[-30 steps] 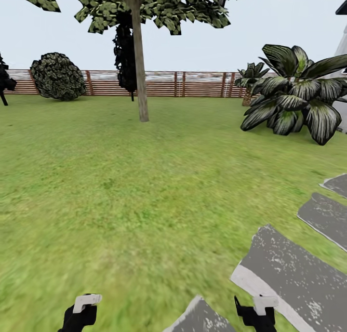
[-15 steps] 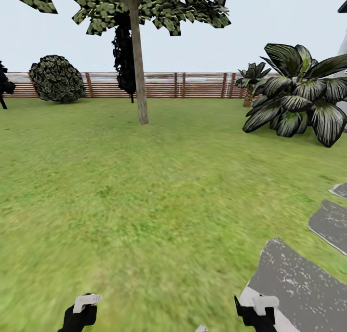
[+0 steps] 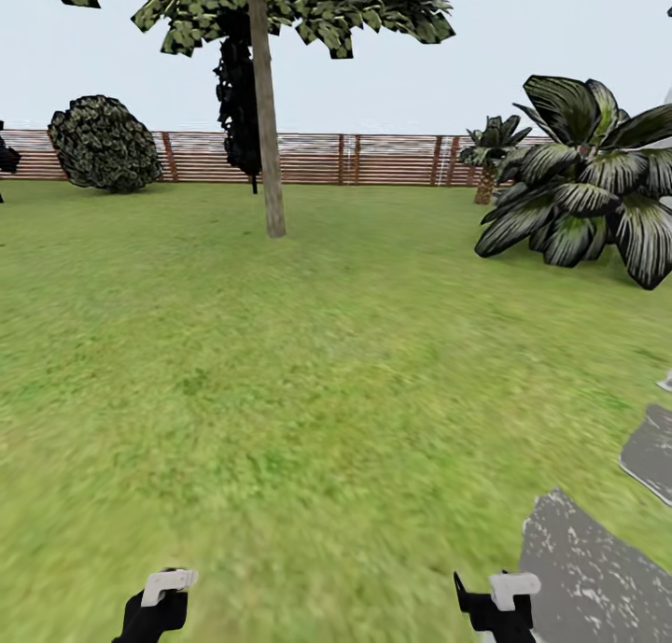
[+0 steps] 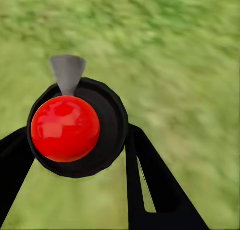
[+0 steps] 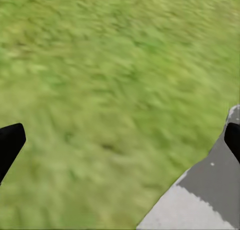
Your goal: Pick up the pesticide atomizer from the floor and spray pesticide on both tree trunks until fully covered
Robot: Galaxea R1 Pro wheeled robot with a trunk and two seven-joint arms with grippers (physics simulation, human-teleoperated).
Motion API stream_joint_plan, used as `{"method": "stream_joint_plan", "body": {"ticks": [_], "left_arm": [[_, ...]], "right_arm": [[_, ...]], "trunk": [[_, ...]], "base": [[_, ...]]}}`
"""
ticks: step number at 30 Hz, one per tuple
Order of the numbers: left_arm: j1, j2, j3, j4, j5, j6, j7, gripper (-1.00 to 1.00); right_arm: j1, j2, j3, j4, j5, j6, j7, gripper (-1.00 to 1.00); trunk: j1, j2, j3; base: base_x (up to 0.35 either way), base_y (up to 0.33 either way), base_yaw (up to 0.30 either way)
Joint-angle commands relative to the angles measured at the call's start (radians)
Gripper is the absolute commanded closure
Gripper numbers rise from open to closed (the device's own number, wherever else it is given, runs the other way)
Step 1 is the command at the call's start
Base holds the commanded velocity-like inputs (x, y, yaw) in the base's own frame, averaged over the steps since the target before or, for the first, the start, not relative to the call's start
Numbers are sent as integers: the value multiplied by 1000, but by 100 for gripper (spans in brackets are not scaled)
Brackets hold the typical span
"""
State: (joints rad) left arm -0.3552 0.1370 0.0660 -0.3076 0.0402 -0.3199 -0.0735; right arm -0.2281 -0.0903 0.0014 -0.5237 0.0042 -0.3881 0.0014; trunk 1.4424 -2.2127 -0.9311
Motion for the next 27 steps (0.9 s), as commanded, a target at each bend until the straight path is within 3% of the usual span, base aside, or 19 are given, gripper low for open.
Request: {"method": "stream_joint_plan", "body": {"ticks": [1,13,27], "left_arm": [[-1,0,6,1,4,-2,-8,100],[-1,0,6,1,4,-2,-8,100],[-1,0,6,1,4,-2,-8,100]], "right_arm": [[0,0,0,1,0,-3,0,-100],[0,0,0,1,0,-3,0,-100],[0,0,0,1,0,-2,0,-100]], "trunk": [[0,0,-1],[0,0,-1],[0,0,-1]], "base": [[340,0,60],[339,0,179],[340,0,17]]}}
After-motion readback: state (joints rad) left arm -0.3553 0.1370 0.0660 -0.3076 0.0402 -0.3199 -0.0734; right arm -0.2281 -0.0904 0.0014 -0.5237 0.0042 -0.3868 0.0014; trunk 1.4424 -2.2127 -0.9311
